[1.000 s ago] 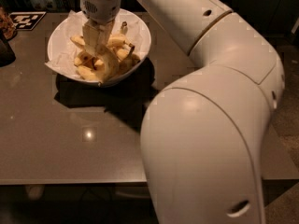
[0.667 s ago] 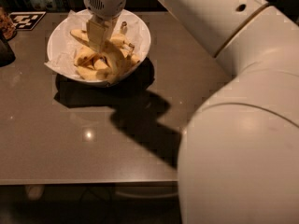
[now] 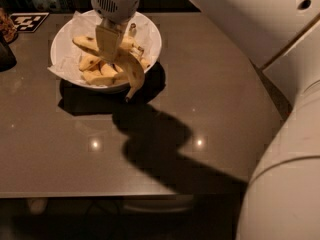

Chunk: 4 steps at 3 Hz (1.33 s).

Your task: Pick banana from white bowl

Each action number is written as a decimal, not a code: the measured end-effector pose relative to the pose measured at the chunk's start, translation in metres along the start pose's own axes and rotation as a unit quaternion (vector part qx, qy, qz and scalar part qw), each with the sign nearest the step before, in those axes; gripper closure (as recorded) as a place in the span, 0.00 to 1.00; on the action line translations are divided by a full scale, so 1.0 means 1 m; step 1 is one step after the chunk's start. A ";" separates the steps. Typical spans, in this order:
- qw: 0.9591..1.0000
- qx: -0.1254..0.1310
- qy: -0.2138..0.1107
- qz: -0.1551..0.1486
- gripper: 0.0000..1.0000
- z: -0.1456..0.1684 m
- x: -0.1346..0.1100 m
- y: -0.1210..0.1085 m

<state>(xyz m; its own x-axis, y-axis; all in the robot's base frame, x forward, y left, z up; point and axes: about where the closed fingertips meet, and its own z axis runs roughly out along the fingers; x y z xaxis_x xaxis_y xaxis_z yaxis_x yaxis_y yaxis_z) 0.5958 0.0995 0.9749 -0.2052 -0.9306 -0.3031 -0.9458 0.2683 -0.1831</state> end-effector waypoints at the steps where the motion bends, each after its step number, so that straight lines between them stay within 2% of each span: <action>1: 1.000 0.004 0.006 -0.019 1.00 -0.013 0.020 0.017; 2: 1.000 0.005 0.013 -0.026 1.00 -0.023 0.045 0.036; 3: 1.000 -0.003 0.020 -0.011 1.00 -0.034 0.091 0.067; 4: 1.000 -0.003 0.021 -0.009 1.00 -0.034 0.094 0.068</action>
Offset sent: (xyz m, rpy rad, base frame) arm -0.0817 -0.0686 -0.0033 -0.0749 -0.0016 0.0504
